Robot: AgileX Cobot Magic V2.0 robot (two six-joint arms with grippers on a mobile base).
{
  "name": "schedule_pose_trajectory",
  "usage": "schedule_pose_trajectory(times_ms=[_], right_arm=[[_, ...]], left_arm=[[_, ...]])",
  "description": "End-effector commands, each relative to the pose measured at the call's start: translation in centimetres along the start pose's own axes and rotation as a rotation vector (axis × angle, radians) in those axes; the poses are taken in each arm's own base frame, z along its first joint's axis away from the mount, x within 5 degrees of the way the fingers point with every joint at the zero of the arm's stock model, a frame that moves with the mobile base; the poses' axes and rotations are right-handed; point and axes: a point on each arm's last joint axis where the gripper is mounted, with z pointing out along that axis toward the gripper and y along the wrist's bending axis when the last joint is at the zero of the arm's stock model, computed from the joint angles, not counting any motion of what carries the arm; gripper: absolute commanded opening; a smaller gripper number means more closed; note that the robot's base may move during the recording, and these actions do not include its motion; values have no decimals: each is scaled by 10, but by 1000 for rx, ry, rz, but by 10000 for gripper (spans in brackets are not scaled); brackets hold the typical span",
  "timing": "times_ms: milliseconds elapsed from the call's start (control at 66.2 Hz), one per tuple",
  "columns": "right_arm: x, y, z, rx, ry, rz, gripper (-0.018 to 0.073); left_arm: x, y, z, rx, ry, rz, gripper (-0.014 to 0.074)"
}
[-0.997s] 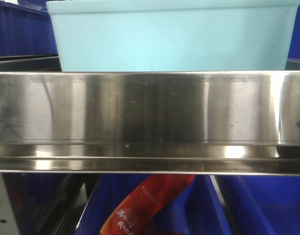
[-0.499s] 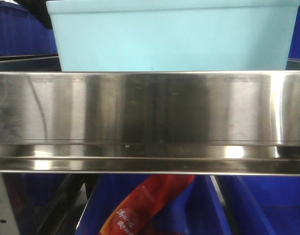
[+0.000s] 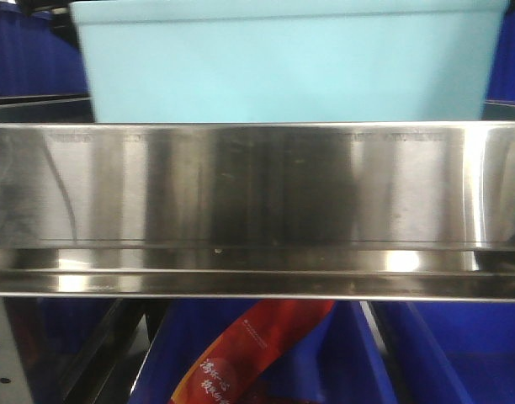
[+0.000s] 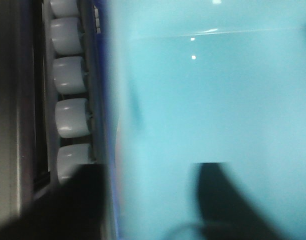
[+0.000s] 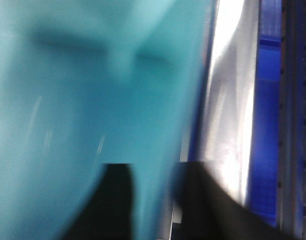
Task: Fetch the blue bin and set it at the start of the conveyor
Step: 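Grip opposite bin walls with both grippers and lift it off the shelf, then hold the teal bin with both grippers and pull it back from the shelf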
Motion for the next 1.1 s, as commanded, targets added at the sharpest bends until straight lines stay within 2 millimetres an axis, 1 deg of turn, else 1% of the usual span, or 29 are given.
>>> schedule_pose_trajectory(times_ms=[0,15,196,302,408,499,710,786,892,997,1088], right_arm=[[-2,-1,-4,12,-19,-10,-166],[-2,-1,-4,12,-19,-10,-162],[-2,-1,-7,14,-18,-11,-153],[-2,-1,-16,12,-36,-12,-153],[-1,0,-32,7,-73,-13,-153],[0,0,-52,1,-114,-15,-153],[8,1,-106,-16,-235,-19,-153],[13,1,-128,-22,-280,-20,-153],[20,1,-152,-30,-337,-22,-153],[26,1,-169,-36,-377,-23,-153],[27,1,-172,-37,-385,-24,-153]], left_arm=[[-2,0,-6,5,-19,8,-78],[-2,0,-6,5,-19,8,-118],[-1,0,-8,3,-14,8,-111],[-1,1,-17,7,-28,7,-111],[-2,2,-36,13,-68,7,-111],[-1,3,-58,22,-110,6,-111],[6,0,-112,58,-217,17,-111],[11,-4,-131,67,-258,37,-111],[19,-11,-155,80,-310,72,-111],[24,-16,-173,86,-366,103,-111],[26,-16,-185,92,-413,102,-111]])
